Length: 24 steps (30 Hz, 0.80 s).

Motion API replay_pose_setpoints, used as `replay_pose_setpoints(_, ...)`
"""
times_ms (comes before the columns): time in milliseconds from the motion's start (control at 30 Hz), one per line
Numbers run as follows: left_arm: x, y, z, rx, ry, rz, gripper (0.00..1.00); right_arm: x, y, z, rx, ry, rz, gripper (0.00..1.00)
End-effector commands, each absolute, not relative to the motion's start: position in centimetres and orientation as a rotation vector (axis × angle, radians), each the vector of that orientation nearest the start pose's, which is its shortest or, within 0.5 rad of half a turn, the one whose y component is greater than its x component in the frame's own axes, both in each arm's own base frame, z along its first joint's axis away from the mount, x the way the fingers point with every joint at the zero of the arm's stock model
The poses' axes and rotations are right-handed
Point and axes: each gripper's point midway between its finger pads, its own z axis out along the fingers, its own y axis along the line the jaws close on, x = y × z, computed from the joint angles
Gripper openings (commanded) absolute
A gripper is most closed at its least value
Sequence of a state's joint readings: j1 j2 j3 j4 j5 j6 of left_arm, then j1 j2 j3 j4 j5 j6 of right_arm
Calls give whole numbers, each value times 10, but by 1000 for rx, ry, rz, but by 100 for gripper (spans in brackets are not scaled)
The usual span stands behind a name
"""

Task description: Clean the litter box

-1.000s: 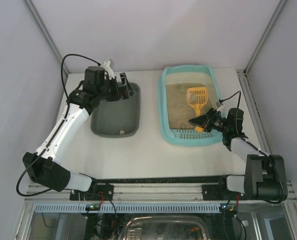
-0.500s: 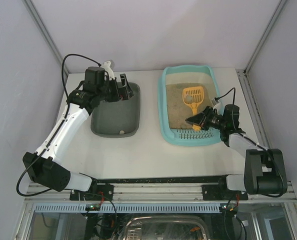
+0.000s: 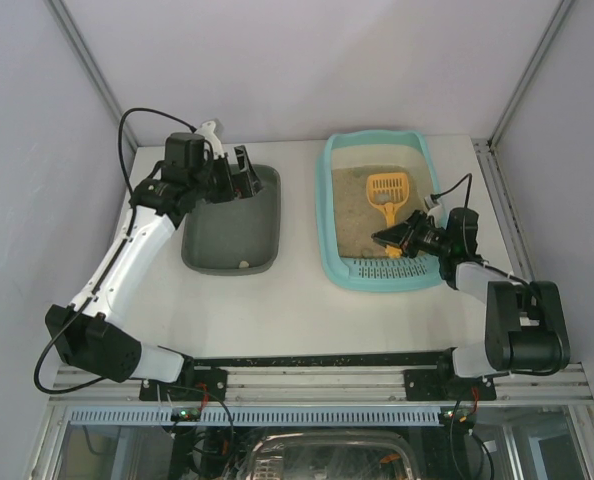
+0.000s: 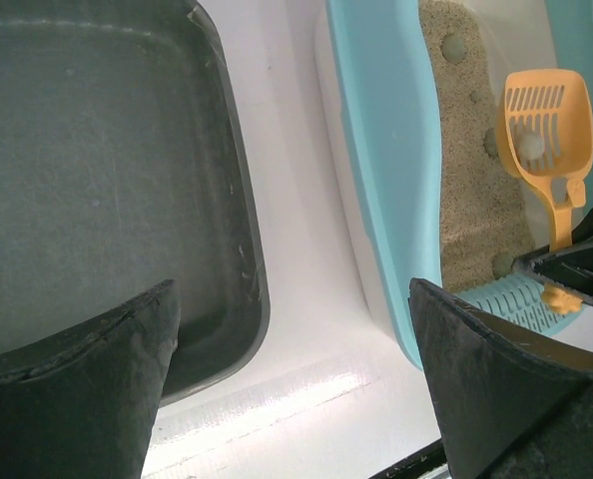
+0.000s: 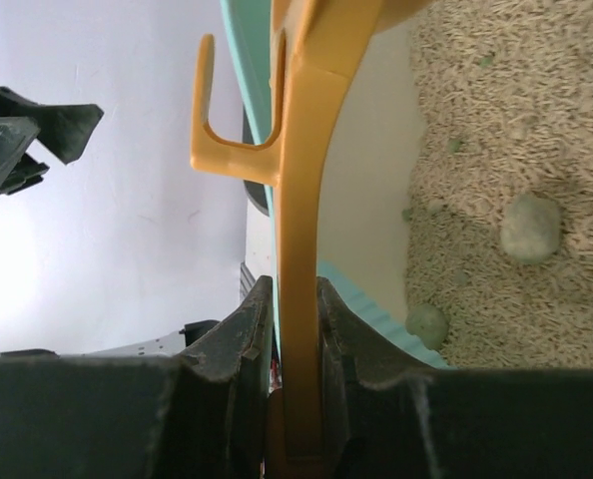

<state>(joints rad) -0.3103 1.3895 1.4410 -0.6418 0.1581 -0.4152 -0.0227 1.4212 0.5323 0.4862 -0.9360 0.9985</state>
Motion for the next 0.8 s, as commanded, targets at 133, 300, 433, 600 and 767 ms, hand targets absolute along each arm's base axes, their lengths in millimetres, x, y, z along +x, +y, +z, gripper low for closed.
replay_pose_setpoints(133, 375, -145, 264, -62, 2206, -501, 100, 317, 168, 164, 242, 2063, 1507, 0)
replay_pose_setpoints(300, 378, -131, 251, -133, 2214, -476, 100, 319, 168, 172, 222, 2058, 1471, 0)
replay_pose_setpoints(433, 380, -116, 252, -201, 2196, -450, 100, 321, 156, 185, 256, 2033, 1428, 0)
replay_pose_setpoints(600, 378, -84, 265, -340, 2125, -397, 100, 311, 188, 212, 88, 2072, 1390, 0)
replay_pose_setpoints(767, 363, -44, 283, -550, 2008, -383, 100, 295, 251, 219, -68, 2181, 1393, 0)
